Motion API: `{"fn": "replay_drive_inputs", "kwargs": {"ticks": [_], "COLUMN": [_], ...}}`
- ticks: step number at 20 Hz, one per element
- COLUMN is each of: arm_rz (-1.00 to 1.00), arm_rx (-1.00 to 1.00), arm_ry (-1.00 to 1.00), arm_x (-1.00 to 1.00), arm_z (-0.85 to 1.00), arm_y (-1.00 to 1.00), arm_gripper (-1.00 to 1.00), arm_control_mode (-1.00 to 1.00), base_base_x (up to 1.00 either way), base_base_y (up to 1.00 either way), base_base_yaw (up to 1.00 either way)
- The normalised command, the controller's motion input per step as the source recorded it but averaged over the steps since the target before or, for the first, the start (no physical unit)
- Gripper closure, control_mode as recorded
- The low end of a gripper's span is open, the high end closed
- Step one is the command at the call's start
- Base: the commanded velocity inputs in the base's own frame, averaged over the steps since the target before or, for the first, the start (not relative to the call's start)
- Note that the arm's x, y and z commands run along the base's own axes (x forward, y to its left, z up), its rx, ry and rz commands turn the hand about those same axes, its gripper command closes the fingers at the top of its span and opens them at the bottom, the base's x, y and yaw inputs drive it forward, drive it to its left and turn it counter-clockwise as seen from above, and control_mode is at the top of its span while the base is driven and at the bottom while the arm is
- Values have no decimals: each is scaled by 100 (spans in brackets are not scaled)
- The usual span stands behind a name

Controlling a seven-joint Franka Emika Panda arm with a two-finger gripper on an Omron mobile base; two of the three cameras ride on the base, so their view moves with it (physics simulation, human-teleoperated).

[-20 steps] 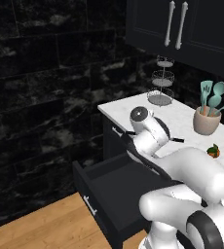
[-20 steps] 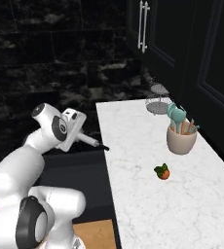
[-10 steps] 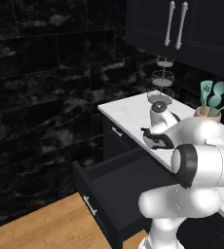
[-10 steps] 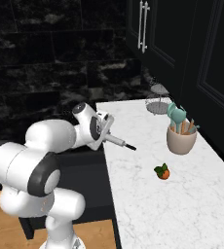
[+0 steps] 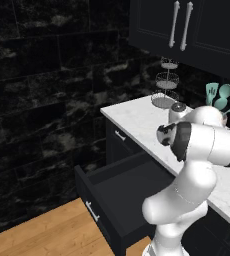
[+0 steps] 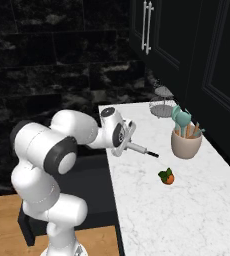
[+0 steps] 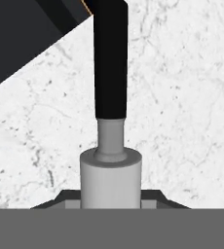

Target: Pick the rolling pin from the drawer and place it on the counter.

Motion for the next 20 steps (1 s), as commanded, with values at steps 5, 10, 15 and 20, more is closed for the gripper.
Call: {"fn": "replay_drive_inputs", "kwargs": {"ticks": [5,10,15,20], "arm_rz": [6,3,1,0], "arm_rx": [0,0,0,0], "arm_ry": [9,1,10,7], "arm_x": [35,22,22,23], "arm_z": [-49,-57,-60,-40], "arm_y": [-20,0,0,2], "arm_gripper": [100,100,100,-100], "arm_control_mode": [-100,-100,-100,-100], "base_base_x": [0,0,0,0], "base_base_y": [0,0,0,0], "base_base_yaw": [0,0,0,0]}}
